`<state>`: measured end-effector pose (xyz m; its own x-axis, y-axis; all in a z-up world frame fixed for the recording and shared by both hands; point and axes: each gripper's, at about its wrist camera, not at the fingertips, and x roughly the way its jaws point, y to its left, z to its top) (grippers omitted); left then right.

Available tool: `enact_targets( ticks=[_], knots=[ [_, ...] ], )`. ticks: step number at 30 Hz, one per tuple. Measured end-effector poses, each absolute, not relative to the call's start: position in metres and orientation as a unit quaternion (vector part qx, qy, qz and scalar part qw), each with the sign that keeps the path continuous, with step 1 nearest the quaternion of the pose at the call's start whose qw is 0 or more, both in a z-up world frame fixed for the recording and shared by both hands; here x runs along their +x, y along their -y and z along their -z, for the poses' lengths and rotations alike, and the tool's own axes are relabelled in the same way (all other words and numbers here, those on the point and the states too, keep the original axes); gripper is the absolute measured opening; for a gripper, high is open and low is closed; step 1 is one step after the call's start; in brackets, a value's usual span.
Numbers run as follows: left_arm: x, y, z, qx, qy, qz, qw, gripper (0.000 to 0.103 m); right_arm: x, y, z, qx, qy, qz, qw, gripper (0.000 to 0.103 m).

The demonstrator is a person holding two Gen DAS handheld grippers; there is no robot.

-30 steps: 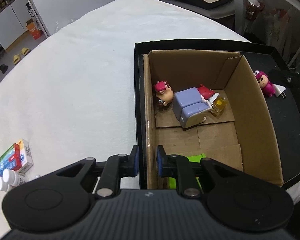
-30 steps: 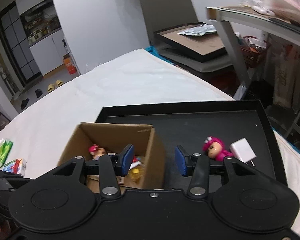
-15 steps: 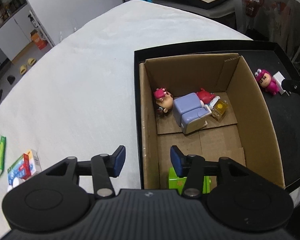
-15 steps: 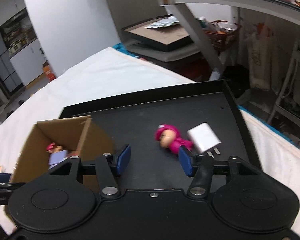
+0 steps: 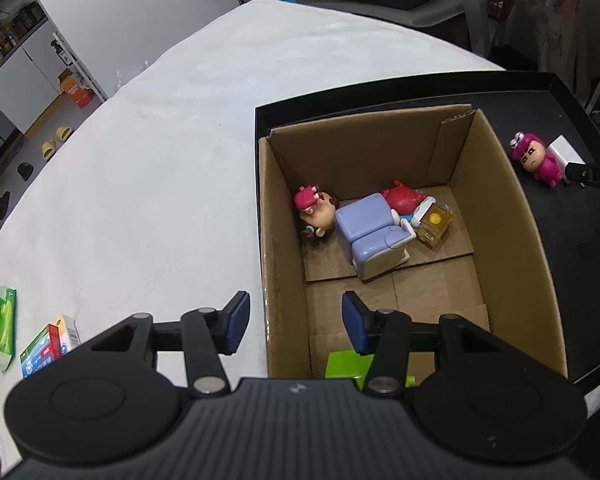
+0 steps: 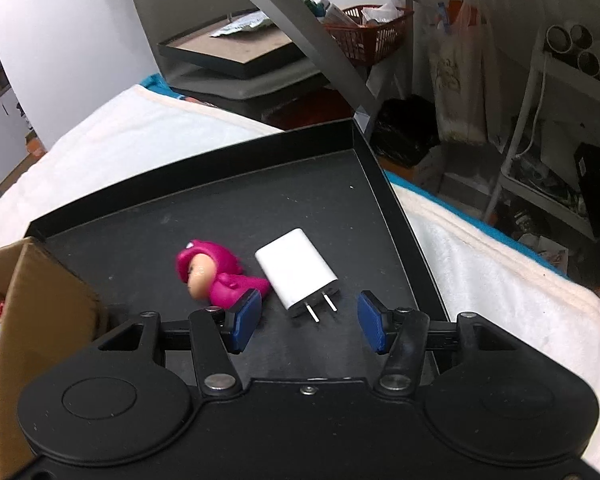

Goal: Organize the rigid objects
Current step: 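Move the right gripper to the white charger and close on it, then carry the white charger into the box and open the right gripper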

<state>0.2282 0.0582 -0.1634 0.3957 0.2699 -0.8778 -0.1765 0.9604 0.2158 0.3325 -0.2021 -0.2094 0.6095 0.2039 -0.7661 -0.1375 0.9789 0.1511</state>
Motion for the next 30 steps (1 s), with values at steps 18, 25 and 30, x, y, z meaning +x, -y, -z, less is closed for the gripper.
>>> enact_targets(
  ticks=[18, 25, 30],
  knots=[
    [0.241, -0.059, 0.167, 0.033, -0.541, -0.153, 0.826, 0.049, 0.352, 0.178, 0.231, -0.064, -0.384, -0.105, 0.915, 0.037],
    [0.238, -0.062, 0.166, 0.026, -0.537, -0.153, 0.829, 0.049, 0.352, 0.188, 0.228, -0.036, -0.401, -0.098, 0.910, 0.036],
    [0.237, -0.064, 0.165, 0.020, -0.534, -0.152, 0.832, 0.049, 0.346, 0.194, 0.223, -0.026, -0.401, -0.087, 0.912, 0.036]
  ],
)
